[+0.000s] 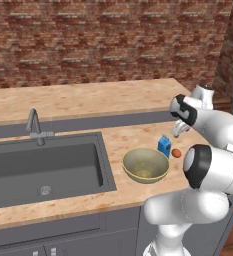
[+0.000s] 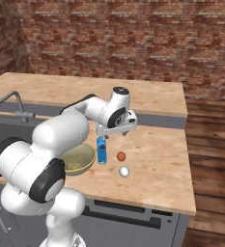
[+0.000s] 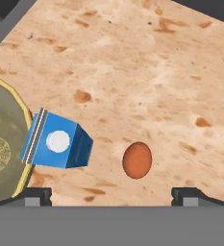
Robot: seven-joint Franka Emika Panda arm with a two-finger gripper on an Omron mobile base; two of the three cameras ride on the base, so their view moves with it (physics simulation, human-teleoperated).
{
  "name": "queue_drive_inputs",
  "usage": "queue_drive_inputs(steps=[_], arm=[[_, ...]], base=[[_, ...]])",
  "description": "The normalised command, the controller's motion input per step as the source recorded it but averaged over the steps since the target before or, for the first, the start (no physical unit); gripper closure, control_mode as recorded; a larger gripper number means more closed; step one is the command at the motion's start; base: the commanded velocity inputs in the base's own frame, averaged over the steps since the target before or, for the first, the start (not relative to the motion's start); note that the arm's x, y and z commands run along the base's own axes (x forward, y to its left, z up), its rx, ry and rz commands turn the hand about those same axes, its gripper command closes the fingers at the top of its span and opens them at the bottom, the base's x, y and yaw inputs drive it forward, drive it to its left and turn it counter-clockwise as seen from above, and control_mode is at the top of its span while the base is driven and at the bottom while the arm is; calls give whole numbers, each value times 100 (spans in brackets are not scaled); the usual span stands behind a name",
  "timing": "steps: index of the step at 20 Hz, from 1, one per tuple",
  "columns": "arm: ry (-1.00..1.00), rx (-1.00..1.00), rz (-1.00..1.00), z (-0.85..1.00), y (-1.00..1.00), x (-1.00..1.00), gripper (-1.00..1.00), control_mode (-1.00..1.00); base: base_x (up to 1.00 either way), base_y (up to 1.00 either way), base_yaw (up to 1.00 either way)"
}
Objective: Gather the eggs and milk located in the vicinity of the sink area and place them right next to the bowl.
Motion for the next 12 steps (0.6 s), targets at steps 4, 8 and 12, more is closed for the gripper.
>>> queue_drive_inputs(steps=[4, 8, 12], arm=[[0, 0, 0, 0, -65, -3, -100, -100], [0, 0, 0, 0, -31, -12, -100, -100], [0, 0, 0, -14, -1, -11, -100, -100]], base=[[0, 0, 0], [0, 0, 0], [0, 0, 0]])
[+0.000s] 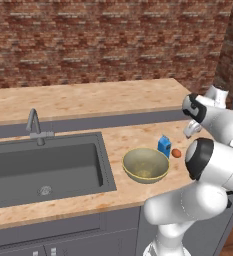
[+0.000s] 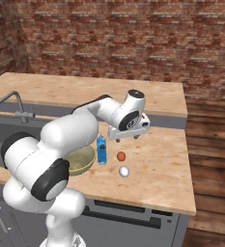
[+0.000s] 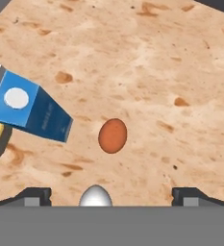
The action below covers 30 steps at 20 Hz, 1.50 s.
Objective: Gather the eggs and milk located in the vicinity of the sink area and place them right next to the bowl.
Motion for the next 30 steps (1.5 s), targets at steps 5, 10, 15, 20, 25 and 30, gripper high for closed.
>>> queue_drive_inputs(steps=[5, 10, 15, 20, 25, 30], arm=[[0, 0, 0, -30, 1, 0, -100, -100], [0, 0, 0, -38, 1, 0, -100, -100], [0, 0, 0, -37, 0, 0, -100, -100], [0, 0, 0, -25, 1, 0, -100, -100], [0, 0, 0, -11, 2, 0, -100, -100], [0, 3, 0, -1, 0, 0, -100, -100]], base=[[0, 0, 0], [0, 0, 0], [0, 0, 0], [0, 0, 0], [0, 0, 0], [0, 0, 0]])
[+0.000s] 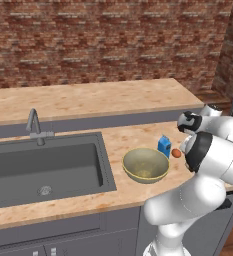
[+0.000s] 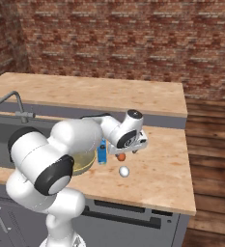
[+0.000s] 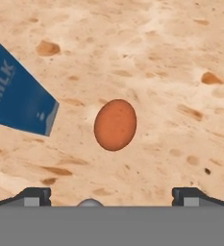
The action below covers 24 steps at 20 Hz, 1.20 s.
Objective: Gather the eggs and milk located in the vicinity of the sink area and place them right next to the bowl.
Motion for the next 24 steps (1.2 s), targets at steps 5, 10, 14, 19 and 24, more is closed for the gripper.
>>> queue_drive_inputs(steps=[5, 10, 14, 19, 24], arm=[[0, 7, 0, 0, 0, 0, -100, -100], [3, 8, 0, 0, 0, 0, -100, -100], [3, 6, 0, 0, 0, 3, -100, -100], [3, 5, 0, 0, 0, 17, -100, -100], [2, 5, 0, 0, 0, 20, -100, -100]], base=[[0, 0, 0], [0, 0, 0], [0, 0, 0], [0, 0, 0], [0, 0, 0]])
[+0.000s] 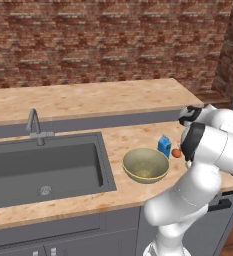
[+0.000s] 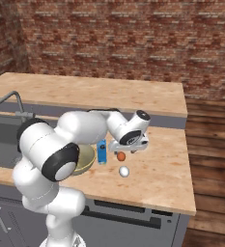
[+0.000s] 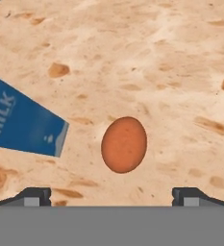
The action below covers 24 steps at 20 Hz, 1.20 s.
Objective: Gather the eggs and milk located in the vicinity of the sink area and place them right next to the bowl.
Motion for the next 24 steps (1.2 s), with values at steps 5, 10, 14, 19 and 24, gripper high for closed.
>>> queue_drive_inputs(steps=[5, 10, 14, 19, 24], arm=[[0, 4, 0, -6, 0, 21, -100, -100], [0, 3, 0, -15, 0, 18, -100, -100], [0, 2, 0, -21, 0, 15, -100, -100], [0, 0, 0, -24, 0, 12, -100, -100], [0, 0, 0, -21, 8, 4, -100, -100]], base=[[0, 0, 0], [0, 0, 0], [0, 0, 0], [0, 0, 0], [0, 0, 0]])
